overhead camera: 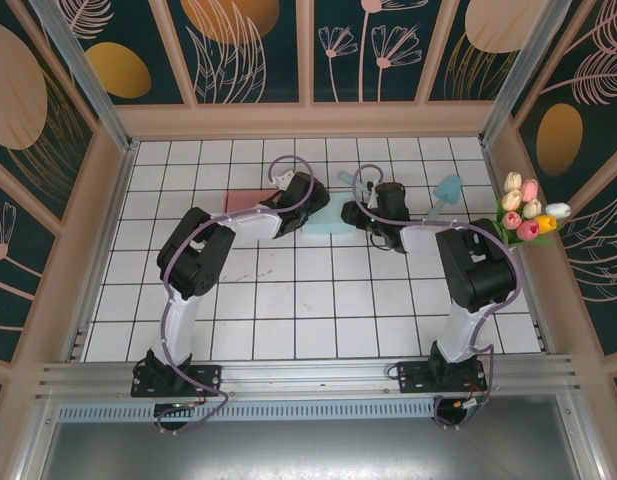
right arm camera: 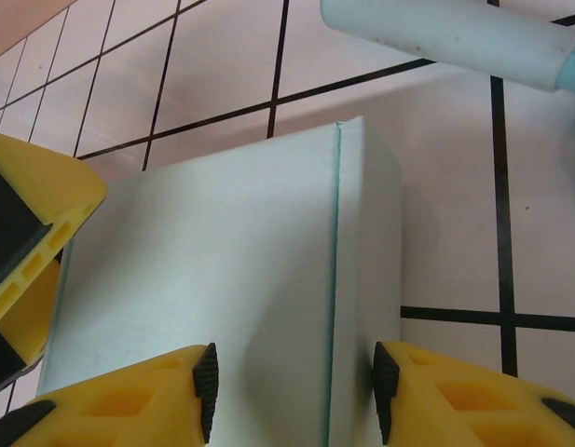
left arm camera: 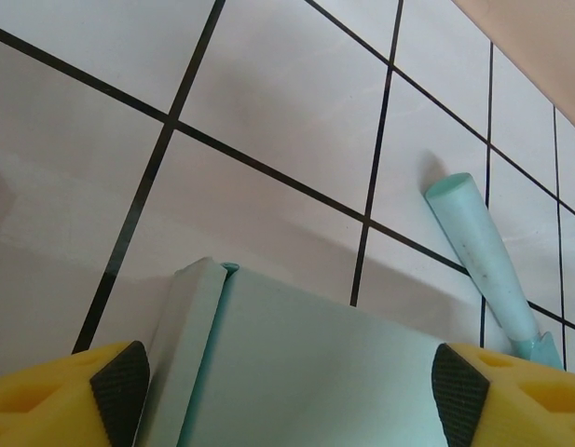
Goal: Fold the paper box
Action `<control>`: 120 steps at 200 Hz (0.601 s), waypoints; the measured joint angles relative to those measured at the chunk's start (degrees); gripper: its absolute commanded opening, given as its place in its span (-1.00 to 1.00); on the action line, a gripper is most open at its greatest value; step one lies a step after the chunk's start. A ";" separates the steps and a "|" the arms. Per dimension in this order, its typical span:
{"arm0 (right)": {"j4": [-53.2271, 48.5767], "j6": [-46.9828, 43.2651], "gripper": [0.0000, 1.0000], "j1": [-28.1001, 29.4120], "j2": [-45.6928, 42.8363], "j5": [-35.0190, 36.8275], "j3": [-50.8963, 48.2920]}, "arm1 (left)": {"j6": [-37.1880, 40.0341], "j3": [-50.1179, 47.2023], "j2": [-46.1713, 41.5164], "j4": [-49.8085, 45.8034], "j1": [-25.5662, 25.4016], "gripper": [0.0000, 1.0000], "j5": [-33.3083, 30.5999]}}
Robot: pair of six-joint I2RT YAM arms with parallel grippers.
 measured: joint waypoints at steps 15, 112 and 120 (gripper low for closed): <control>-0.02 -0.02 0.03 0.00 -0.61 0.28 -0.31 | 0.02 0.02 0.00 -0.44 0.00 0.70 -0.28; -0.59 -0.22 0.09 0.22 -10.03 3.34 -5.66 | 5.68 -7.54 -12.20 -0.52 0.00 0.70 -1.22; -0.74 -0.42 0.13 0.52 -11.54 4.00 -6.21 | 7.02 -9.20 -14.12 0.44 0.00 0.70 -1.03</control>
